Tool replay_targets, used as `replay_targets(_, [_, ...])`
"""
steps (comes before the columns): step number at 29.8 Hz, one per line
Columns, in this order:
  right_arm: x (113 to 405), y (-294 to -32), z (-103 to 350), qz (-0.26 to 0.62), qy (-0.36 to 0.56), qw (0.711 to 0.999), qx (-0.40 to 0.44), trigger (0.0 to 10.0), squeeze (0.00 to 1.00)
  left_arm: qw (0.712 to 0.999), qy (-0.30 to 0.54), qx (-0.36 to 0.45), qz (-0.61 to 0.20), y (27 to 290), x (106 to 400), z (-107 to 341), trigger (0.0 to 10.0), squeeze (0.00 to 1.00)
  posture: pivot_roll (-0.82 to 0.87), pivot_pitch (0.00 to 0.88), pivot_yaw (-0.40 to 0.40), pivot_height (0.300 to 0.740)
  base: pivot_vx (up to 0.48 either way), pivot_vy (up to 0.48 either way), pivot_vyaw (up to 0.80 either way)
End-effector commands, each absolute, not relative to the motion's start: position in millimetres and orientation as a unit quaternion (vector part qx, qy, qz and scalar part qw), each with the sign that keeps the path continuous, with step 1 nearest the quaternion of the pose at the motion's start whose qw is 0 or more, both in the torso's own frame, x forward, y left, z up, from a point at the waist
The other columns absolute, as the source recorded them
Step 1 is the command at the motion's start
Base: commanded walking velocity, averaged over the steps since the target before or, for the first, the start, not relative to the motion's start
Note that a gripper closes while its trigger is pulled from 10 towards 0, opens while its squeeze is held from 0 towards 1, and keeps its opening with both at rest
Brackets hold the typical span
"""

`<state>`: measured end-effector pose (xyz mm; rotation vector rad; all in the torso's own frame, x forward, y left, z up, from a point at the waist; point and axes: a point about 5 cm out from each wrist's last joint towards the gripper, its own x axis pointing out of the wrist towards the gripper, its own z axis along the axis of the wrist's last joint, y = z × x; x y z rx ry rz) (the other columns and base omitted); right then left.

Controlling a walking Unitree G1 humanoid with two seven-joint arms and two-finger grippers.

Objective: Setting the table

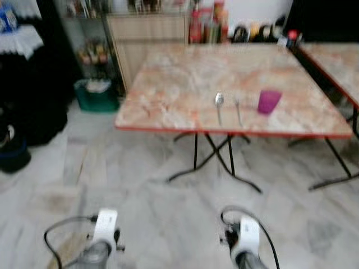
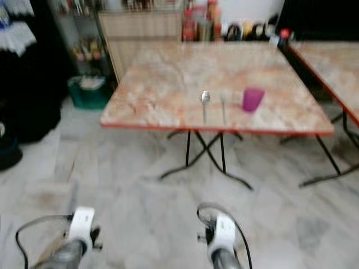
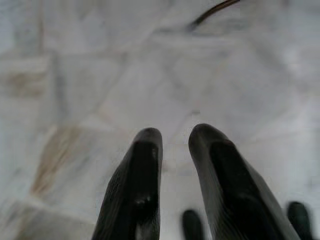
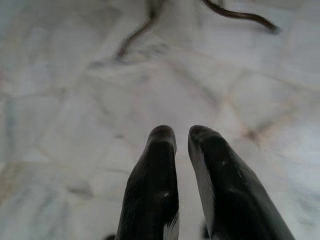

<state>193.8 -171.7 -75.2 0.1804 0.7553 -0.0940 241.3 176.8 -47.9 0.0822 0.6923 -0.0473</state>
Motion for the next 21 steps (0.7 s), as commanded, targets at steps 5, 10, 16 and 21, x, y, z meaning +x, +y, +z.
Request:
replay_targets(5, [202.0,-164.8,-71.2,-0.04,0.357,0.929,0.092,10.0,0.0,0.936,0.347,0.053,-0.008,191.5,238.6,-48.3,10.0,0.0,0.04,0.0,0.015,0.74,0.305,0.0,0.0])
replay_targets(10, [202.3,-166.2,-71.0,-0.043,0.357,0.928,0.095,10.0,0.0,0.936,0.348,0.052,-0.007,190.5,238.5,-48.6,10.0,0.0,0.04,0.0,0.012,0.74,0.313,0.0,0.0])
replay_targets(16, [202.6,-166.9,-70.9,-0.044,0.357,0.928,0.095,10.0,0.0,0.936,0.348,0.051,-0.007,190.1,238.6,-48.6,10.0,0.0,0.04,0.0,0.011,0.74,0.314,0.0,0.0])
replay_targets(21, [202.6,-167.5,-70.9,-0.045,0.357,0.928,0.095,10.0,0.0,0.936,0.348,0.05,-0.008,189.6,238.5,-48.7,10.0,0.0,0.04,0.0,0.011,0.74,0.315,0.0,0.0])
